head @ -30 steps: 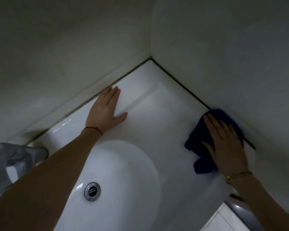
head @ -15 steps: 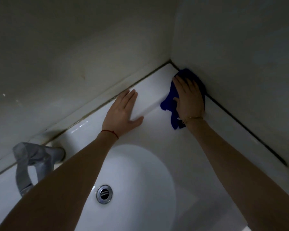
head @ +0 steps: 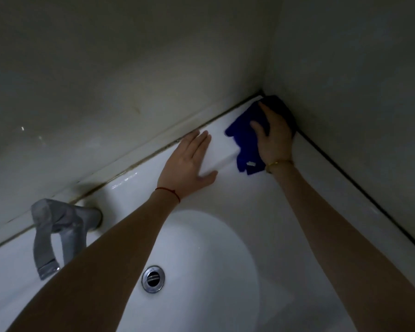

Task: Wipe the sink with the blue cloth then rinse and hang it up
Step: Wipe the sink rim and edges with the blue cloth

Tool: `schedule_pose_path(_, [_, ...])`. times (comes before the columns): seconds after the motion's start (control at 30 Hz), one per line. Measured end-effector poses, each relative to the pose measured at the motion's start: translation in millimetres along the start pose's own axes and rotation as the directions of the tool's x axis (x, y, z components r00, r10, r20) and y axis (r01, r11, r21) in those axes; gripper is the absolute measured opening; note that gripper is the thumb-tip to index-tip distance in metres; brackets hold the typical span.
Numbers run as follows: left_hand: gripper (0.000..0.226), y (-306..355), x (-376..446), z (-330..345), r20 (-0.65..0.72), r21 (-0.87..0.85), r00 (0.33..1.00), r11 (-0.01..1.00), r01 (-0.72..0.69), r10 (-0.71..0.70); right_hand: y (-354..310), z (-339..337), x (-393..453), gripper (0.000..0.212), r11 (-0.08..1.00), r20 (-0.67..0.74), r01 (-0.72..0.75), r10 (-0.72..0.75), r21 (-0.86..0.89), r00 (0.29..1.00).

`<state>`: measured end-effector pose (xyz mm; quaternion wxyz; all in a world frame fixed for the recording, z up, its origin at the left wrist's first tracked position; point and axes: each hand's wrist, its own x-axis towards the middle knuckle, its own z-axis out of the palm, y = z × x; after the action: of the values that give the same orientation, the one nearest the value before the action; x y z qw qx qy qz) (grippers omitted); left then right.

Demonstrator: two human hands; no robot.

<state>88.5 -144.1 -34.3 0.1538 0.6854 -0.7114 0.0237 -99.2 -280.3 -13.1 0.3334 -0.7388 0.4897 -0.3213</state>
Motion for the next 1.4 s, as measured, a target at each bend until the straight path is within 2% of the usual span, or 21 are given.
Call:
schedule_pose_path(0.07, [0.078,1,1,0,-0.012,-0.029,1.000,1.000,-0.011,0.011,-9,21,0,0.055,0.964,0.165,0.169,-0.136,-0.203,0.977])
schedule_pose_path(0.13, [0.075,0,2,0,-0.023,-0.050,1.000,0.999,-0.022,0.021,-6,29,-2,0.066,0.884,0.301,0.315,-0.213,-0.346,0.930])
schedule_pose_path(0.2, [0.076,-1,1,0,-0.015,-0.040,1.000,0.999,-0.015,0.014,9,19,9,0.070,0.846,0.318,0.347,-0.225,-0.405,0.921])
schedule_pose_path(0.3, [0.082,-1,0,1,0.021,-0.029,1.000,0.999,0.016,-0.015,17,3,30,0.069,0.862,0.189,0.183,-0.104,-0.473,0.977])
schedule_pose_path(0.37, [0.084,-1,0,1,0.044,-0.029,0.998,0.999,0.034,-0.032,7,14,21,0.066,0.845,0.142,0.146,-0.084,-0.515,0.986])
schedule_pose_path(0.43, [0.082,-1,2,0,0.046,-0.046,0.999,0.999,0.026,-0.024,-1,24,3,0.064,0.828,0.242,0.269,-0.167,-0.492,0.956])
schedule_pose_path(0.5, [0.079,-1,3,0,0.036,-0.045,0.999,0.999,0.014,-0.012,5,15,-3,0.062,0.792,0.367,0.423,-0.271,-0.440,0.890])
schedule_pose_path(0.53, [0.080,-1,2,0,0.038,-0.040,0.999,0.999,0.015,-0.013,12,8,3,0.062,0.783,0.382,0.443,-0.284,-0.437,0.879])
schedule_pose_path(0.57, [0.081,-2,2,1,0.044,-0.036,0.999,0.999,0.019,-0.017,16,1,13,0.061,0.794,0.363,0.414,-0.263,-0.445,0.894])
schedule_pose_path(0.63, [0.084,-3,0,2,0.056,-0.034,0.998,0.999,0.033,-0.031,18,-2,28,0.061,0.840,0.249,0.257,-0.151,-0.478,0.957])
schedule_pose_path(0.7, [0.085,-4,1,3,0.066,-0.035,0.997,0.998,0.046,-0.044,7,13,23,0.061,0.843,0.161,0.160,-0.088,-0.514,0.983])
schedule_pose_path(0.77, [0.083,-5,1,3,0.045,-0.048,0.999,0.998,0.027,-0.025,-5,28,2,0.060,0.835,0.229,0.255,-0.159,-0.488,0.960])
schedule_pose_path(0.87, [0.080,-4,1,4,0.015,-0.038,1.000,0.999,0.013,-0.012,4,19,-8,0.058,0.781,0.403,0.466,-0.301,-0.415,0.864])
schedule_pose_path(0.9, [0.081,-5,1,3,0.015,-0.034,1.000,0.999,0.018,-0.017,10,12,3,0.058,0.777,0.402,0.465,-0.299,-0.424,0.865])
schedule_pose_path(1.03, [0.086,-4,0,2,0.048,-0.034,0.998,0.998,0.043,-0.041,17,-3,35,0.063,0.831,0.320,0.270,-0.118,-0.486,0.940])
schedule_pose_path(1.27, [0.083,-4,0,0,0.026,-0.033,0.999,0.999,0.022,-0.021,38,-45,-32,0.069,0.769,0.310,0.288,-0.123,-0.571,0.943])
schedule_pose_path(1.4, [0.083,-3,0,1,0.026,-0.020,0.999,1.000,0.020,-0.020,36,-37,-27,0.070,0.767,0.293,0.271,-0.113,-0.582,0.949])
